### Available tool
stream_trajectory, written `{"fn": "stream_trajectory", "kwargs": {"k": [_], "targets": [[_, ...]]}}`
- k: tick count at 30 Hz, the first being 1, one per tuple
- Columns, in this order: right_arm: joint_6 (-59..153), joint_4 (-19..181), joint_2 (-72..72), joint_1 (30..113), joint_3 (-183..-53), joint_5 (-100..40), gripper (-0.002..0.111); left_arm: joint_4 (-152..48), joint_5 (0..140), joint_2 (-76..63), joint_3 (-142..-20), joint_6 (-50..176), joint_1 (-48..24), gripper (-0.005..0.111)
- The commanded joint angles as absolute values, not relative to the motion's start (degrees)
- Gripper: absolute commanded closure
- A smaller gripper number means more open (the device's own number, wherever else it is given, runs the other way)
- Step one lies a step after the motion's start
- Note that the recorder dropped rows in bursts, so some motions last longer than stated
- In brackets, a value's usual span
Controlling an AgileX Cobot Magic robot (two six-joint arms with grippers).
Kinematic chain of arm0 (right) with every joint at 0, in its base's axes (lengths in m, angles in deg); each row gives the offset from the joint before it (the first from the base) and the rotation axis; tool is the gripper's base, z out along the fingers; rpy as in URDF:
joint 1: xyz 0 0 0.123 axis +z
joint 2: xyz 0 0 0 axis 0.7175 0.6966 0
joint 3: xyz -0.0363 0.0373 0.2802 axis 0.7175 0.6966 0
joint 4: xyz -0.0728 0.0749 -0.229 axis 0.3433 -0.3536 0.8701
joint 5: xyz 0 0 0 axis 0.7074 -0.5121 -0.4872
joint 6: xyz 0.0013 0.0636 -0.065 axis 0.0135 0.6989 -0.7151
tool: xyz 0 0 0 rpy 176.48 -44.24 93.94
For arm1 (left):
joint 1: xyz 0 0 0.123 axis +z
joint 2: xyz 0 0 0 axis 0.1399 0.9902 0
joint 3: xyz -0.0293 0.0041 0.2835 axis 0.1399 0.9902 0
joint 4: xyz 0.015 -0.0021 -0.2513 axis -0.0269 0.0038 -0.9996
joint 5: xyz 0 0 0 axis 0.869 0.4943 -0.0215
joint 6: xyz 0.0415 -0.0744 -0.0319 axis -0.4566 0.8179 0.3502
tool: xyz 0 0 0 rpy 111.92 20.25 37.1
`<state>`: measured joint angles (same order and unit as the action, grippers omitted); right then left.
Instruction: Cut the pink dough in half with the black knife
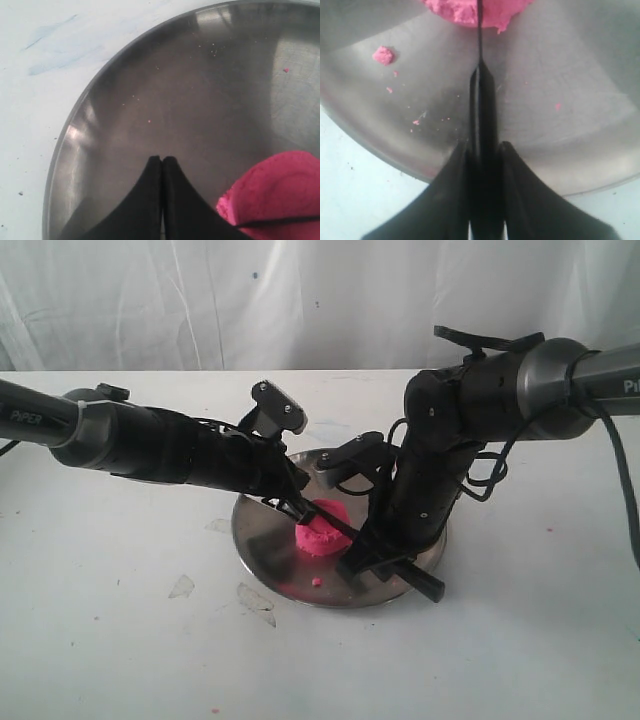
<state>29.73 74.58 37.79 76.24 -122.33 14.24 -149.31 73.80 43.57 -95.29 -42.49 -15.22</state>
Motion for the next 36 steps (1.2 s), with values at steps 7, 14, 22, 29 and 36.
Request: {"fn": "stream_trajectory", "kwargs": {"k": [7, 14, 22, 29, 36], "targets": [[29.89, 74.71, 37.06, 76.03, -122.7, 14.84, 0.108, -149.92, 74.99, 45.36, -94.7, -43.14, -15.26, 0.107], [29.89, 74.71, 37.06, 76.03, -122.7, 15.5, 0.108, -149.5, 74.99, 44.81, -94.7, -43.38, -15.26, 0.107], [29.92, 74.71, 37.06, 76.03, -122.7, 17.32, 0.108, -149.5, 74.99, 44.44, -94.7, -43.66, -15.26, 0.107], [30.29, 74.95, 37.06, 76.03, -122.7, 17.73, 0.108, -149.5, 70.45, 40.8, -95.7, -45.54, -15.26, 0.107], [33.0, 79.0, 37.06, 76.03, -122.7, 21.62, 0.108, -149.5, 71.01, 39.14, -95.7, -45.54, -15.26, 0.107]]}}
